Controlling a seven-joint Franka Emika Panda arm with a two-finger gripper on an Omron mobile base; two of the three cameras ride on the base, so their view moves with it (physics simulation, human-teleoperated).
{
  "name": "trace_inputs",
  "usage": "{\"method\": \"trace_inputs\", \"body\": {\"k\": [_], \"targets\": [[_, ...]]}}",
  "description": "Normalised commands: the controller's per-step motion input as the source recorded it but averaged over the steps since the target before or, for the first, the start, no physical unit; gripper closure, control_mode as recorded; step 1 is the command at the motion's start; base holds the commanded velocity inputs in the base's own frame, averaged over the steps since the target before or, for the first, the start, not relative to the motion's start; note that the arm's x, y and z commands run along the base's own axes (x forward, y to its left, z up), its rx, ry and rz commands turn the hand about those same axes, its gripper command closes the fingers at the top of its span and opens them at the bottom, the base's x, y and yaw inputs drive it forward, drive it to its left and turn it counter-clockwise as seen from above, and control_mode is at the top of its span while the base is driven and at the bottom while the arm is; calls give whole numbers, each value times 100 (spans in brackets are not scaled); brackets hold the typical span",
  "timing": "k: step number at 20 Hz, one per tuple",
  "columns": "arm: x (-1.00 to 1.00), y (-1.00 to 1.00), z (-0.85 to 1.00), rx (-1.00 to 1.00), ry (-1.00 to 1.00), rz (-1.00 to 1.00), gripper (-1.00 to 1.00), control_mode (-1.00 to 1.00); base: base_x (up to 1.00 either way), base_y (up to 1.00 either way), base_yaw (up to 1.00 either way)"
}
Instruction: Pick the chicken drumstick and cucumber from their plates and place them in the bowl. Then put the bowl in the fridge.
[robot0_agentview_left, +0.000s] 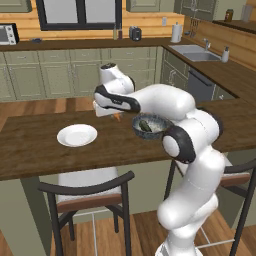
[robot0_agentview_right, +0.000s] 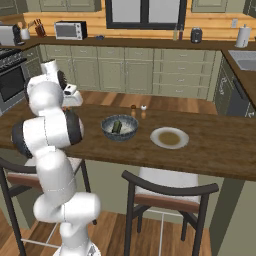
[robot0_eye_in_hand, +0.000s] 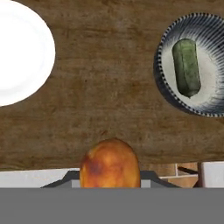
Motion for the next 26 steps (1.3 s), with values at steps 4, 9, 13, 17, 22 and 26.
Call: {"method": "trace_inputs", "body": {"k": [4, 9, 13, 17, 22, 26], "targets": [[-28, -100, 10, 2, -11, -4, 100, -100, 0, 0, 0], [26, -100, 25, 7, 10, -8, 100, -100, 0, 0, 0], [55, -100, 0, 6, 10, -2, 100, -100, 0, 0, 0], [95, -90, -14, 3, 10, 0, 100, -100, 0, 0, 0], [95, -19, -41, 0, 14, 0, 100, -100, 0, 0, 0], [65, -4, -51, 0, 6, 0, 100, -100, 0, 0, 0]]}}
